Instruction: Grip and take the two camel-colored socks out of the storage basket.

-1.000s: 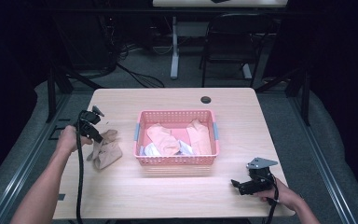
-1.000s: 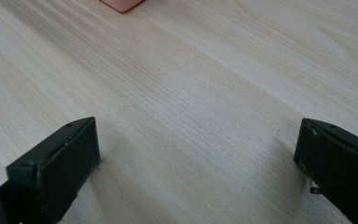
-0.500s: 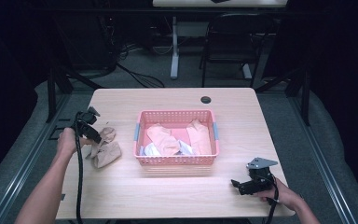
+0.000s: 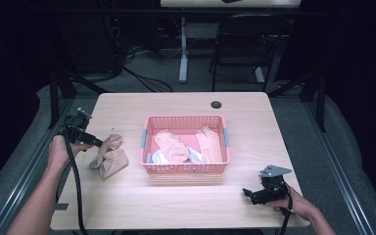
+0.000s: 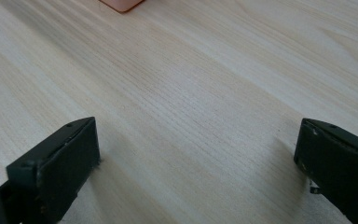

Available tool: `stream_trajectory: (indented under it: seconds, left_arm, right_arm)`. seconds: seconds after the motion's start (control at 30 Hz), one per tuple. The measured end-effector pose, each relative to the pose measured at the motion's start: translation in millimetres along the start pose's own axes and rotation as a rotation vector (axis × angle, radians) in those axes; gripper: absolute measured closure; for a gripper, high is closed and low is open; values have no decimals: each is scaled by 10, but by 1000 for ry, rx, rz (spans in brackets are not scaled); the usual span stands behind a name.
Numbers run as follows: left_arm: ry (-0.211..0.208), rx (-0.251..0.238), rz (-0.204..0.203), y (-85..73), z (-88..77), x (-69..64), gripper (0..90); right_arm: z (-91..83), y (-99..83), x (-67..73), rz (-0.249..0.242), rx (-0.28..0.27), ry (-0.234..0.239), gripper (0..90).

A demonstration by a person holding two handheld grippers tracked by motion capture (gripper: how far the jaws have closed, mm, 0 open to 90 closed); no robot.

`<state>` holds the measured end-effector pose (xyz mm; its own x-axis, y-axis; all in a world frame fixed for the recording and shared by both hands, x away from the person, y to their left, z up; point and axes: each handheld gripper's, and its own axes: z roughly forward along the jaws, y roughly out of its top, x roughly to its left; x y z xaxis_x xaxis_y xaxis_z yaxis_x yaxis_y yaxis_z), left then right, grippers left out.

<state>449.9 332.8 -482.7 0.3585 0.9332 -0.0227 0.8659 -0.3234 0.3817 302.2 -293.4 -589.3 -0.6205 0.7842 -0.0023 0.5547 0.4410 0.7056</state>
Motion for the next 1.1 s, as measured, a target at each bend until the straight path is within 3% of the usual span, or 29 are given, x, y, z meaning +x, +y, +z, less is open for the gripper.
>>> stream_trajectory:
  seconds: [0.03,0.17,0.27,0.5,0.6,0.67,0.77,0.93,1.1]
  left_arm:
    - [0,0,0,0,0,0,179]
    - [-33,-76,33,-105,-263,-157,153]
    - [-29,-114,59,-201,-382,-267,149]
    - [-15,-172,79,-480,-479,-448,107]
    - [-10,-180,81,-632,-466,-524,77]
    - [-11,-149,94,-782,-402,-608,39]
    - [-17,-142,90,-891,-346,-667,7]
    - [-37,-119,87,-1218,-143,-838,0]
    - [-34,-122,86,-1384,-44,-945,0]
  right_arm:
    - [0,0,0,0,0,0,0]
    - [-1,0,1,1,1,-1,0]
    - [-1,-1,1,2,0,-2,0]
    - [-2,-2,2,2,1,-2,0]
    - [-1,-2,3,3,0,-2,0]
    - [-2,-2,4,4,0,-3,0]
    - [-2,-2,4,4,0,-3,0]
    - [-2,-2,4,4,0,-3,0]
    - [-3,-2,4,4,0,-3,0]
